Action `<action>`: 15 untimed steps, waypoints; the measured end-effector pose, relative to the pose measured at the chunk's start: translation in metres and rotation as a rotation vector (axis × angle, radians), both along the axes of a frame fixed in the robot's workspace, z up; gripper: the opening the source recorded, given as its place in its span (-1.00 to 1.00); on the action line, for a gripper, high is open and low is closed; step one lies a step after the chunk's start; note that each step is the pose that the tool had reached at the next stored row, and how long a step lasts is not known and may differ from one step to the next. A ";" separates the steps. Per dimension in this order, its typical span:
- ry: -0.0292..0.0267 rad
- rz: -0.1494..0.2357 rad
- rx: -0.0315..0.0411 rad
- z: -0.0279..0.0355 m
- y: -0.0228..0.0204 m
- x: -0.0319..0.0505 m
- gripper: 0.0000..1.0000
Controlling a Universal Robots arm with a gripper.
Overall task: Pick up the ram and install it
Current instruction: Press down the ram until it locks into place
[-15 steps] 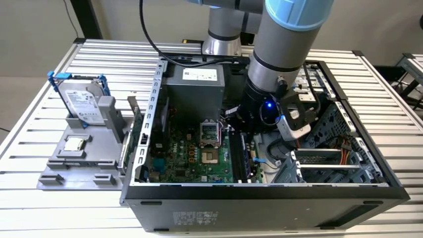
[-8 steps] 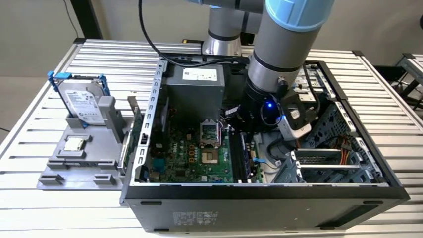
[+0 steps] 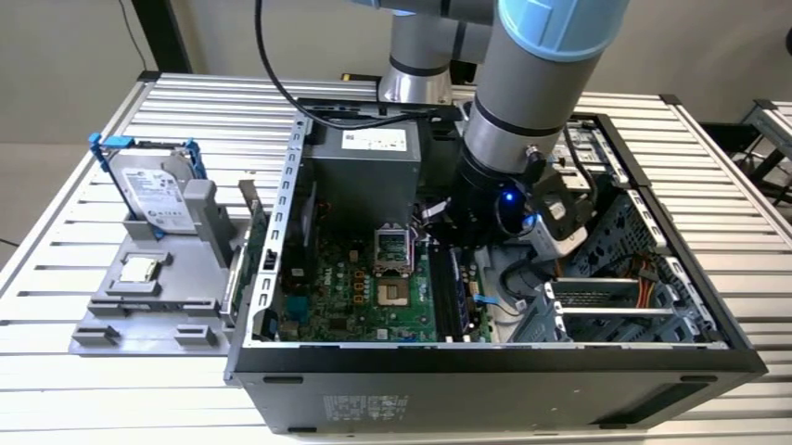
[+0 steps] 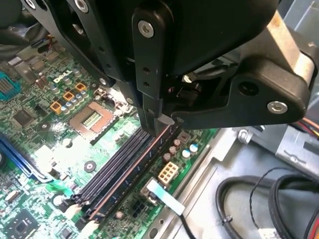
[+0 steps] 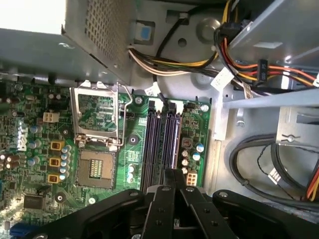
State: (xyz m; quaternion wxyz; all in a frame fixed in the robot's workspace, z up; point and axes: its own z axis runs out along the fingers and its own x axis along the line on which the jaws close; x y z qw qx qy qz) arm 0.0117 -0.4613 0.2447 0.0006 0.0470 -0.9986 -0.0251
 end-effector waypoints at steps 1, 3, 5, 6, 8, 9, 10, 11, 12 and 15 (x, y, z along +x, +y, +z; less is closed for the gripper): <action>0.0000 0.008 0.0060 0.0000 0.0000 0.0000 -1.00; 0.0001 0.029 0.0123 0.0000 0.0001 0.0000 -1.00; 0.0003 0.065 0.0123 0.0000 0.0000 0.0000 -1.00; 0.0004 0.082 0.0123 0.0000 0.0000 0.0000 -1.00; 0.0006 0.119 0.0123 0.0000 0.0000 0.0000 -1.00; 0.0007 0.136 0.0123 0.0000 0.0000 0.0000 -1.00; 0.0008 0.154 0.0123 0.0000 0.0000 0.0000 -1.00; 0.0009 0.174 0.0123 0.0000 0.0000 0.0000 -1.00; 0.0010 0.192 0.0123 0.0000 0.0000 0.0000 -1.00; 0.0002 0.244 0.0122 0.0000 0.0000 0.0000 -1.00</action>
